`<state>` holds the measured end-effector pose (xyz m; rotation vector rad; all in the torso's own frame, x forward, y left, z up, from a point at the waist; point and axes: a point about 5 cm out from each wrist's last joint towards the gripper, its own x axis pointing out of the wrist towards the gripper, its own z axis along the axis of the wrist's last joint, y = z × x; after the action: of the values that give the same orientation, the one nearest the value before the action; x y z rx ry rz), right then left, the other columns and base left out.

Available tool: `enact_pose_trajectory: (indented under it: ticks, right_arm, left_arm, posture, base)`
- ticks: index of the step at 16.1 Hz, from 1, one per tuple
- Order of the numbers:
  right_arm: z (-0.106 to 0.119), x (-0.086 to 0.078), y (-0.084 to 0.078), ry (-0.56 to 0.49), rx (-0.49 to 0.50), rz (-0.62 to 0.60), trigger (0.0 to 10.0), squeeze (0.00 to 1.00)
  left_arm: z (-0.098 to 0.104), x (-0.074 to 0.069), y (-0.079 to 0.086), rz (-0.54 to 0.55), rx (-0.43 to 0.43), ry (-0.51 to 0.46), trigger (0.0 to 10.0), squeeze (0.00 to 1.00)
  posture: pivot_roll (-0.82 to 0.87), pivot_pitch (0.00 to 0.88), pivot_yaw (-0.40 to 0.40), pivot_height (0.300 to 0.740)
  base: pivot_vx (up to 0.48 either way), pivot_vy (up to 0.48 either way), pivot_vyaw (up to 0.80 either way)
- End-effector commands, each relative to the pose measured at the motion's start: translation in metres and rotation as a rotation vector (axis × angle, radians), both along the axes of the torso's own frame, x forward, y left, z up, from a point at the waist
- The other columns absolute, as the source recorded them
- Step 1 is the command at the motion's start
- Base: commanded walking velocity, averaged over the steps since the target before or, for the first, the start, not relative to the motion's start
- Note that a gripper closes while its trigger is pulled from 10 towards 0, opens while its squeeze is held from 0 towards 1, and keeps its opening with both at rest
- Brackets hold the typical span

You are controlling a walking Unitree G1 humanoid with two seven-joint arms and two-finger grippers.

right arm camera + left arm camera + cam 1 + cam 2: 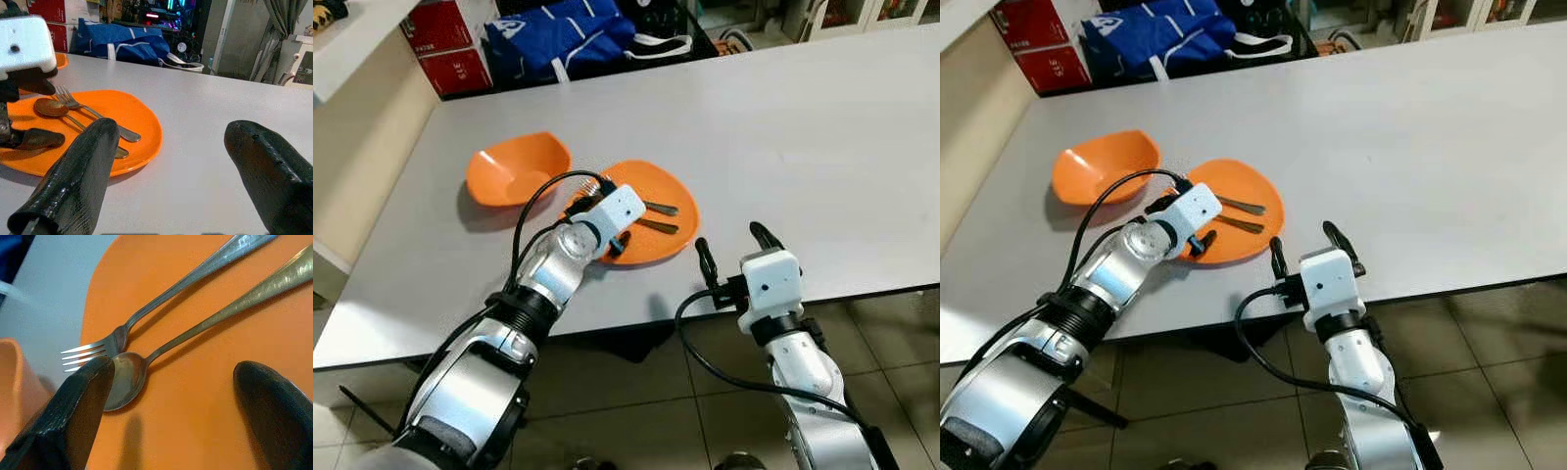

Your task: Setting the table

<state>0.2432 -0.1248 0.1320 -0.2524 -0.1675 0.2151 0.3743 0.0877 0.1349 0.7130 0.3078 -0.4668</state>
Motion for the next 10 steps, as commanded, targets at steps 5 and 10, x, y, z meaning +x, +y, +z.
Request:
enact_pose_trajectory:
  ticks: [5,10]
  right_arm:
    - [-0.001,-0.001,0.003,0.004,0.004,0.014,10.0,0.0]
    - [0.0,0.004,0.003,-0.003,0.014,0.01,10.0,0.0]
  left_arm:
    - [0.038,-0.004,0.014,0.074,-0.176,-0.047,10.0,0.0]
    - [0.051,-0.023,0.029,0.148,-0.317,-0.096,10.0,0.0]
  posture:
    - [-0.21,0.077,0.154,0.74]
    - [-0.2,0.044,0.151,0.74]
  base:
    - [0.0,0.0,0.0]
    - [0.0,0.0,0.0]
